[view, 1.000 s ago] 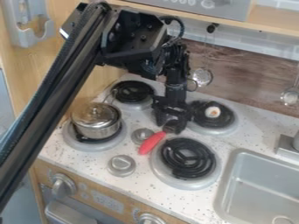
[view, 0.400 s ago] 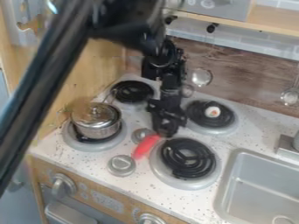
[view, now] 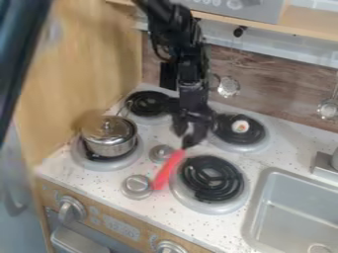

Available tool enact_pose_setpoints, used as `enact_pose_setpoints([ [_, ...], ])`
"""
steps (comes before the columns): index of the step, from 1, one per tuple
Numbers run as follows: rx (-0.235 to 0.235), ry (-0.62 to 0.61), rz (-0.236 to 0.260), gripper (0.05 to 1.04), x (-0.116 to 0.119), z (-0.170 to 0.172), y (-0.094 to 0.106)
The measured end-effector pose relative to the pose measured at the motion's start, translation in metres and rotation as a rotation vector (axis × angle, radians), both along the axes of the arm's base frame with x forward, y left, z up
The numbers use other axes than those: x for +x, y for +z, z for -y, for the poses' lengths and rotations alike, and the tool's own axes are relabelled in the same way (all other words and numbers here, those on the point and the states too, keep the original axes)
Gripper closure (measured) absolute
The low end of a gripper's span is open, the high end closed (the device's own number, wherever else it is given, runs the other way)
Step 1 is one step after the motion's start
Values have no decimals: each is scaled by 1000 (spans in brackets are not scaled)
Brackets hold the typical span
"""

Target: Move red spoon from middle the stove to the front right burner

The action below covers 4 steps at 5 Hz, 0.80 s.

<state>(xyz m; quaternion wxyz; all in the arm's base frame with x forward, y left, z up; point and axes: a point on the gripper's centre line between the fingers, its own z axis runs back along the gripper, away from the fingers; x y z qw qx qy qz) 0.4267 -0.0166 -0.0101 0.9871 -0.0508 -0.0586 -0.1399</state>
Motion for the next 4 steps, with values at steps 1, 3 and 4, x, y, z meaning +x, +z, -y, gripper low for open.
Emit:
enact_pose_setpoints([
  [1, 5, -115, -18, 567, -4, 35, 4],
  [3, 4, -216, -61, 587, 16, 65, -20],
  [4, 19, -207, -110, 588, 22, 66, -38],
])
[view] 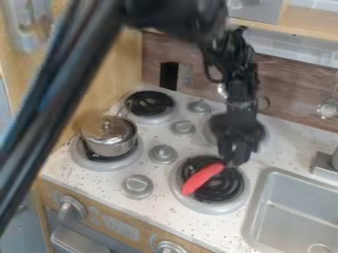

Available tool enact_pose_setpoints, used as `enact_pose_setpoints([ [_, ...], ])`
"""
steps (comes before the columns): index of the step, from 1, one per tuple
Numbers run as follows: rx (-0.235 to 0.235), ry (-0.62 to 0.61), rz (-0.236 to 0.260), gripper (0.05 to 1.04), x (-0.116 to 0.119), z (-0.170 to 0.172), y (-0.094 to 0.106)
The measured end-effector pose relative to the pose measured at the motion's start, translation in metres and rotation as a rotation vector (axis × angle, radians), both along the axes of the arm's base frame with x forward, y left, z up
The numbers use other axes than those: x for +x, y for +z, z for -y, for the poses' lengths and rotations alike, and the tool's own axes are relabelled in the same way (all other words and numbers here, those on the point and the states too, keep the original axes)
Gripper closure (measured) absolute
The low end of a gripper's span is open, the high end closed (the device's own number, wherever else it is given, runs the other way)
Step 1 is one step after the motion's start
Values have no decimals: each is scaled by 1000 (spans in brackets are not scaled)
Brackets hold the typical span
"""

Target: Move red spoon from middle the stove to the front right burner

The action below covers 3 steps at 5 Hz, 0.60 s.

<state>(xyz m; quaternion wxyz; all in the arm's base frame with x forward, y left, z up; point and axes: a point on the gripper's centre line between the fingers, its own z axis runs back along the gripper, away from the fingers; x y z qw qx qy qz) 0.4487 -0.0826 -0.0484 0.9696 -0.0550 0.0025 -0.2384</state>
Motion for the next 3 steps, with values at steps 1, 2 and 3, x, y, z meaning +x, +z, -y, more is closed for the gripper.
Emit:
enact_pose_setpoints([
  [1, -3, 18, -5, 512, 3, 0, -1],
  [2, -21, 19, 0, 242, -2, 1, -1],
  [3, 5, 72, 71, 63, -16, -11, 32],
])
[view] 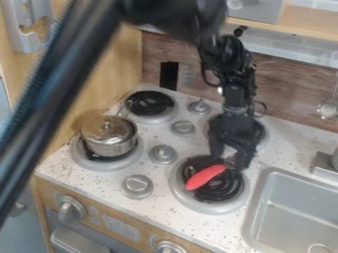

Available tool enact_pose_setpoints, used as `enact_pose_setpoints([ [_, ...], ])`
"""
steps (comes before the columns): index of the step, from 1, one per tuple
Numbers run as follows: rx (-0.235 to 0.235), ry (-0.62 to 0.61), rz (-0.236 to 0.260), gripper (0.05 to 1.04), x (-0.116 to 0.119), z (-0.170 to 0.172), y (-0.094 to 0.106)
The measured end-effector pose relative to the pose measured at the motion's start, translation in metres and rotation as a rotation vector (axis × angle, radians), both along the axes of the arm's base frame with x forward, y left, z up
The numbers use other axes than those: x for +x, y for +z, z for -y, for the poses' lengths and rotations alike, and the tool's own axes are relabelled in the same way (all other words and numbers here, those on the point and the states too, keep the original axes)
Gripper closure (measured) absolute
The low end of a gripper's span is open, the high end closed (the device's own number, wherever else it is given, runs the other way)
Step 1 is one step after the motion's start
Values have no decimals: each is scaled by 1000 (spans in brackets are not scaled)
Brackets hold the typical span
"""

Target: Move red spoon from middle the stove to the front right burner

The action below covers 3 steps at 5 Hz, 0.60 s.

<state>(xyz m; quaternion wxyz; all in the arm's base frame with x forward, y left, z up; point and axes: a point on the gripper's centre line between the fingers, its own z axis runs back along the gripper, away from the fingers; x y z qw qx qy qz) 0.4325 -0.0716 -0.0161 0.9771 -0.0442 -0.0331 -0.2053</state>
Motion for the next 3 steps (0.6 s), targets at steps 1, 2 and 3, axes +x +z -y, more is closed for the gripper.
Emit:
enact_pose_setpoints([
  [1, 9, 81, 71, 77, -14, -14, 44],
  [2, 39, 152, 47, 85, -33, -35, 50],
  [3, 43, 186, 2, 85, -45, -54, 43],
])
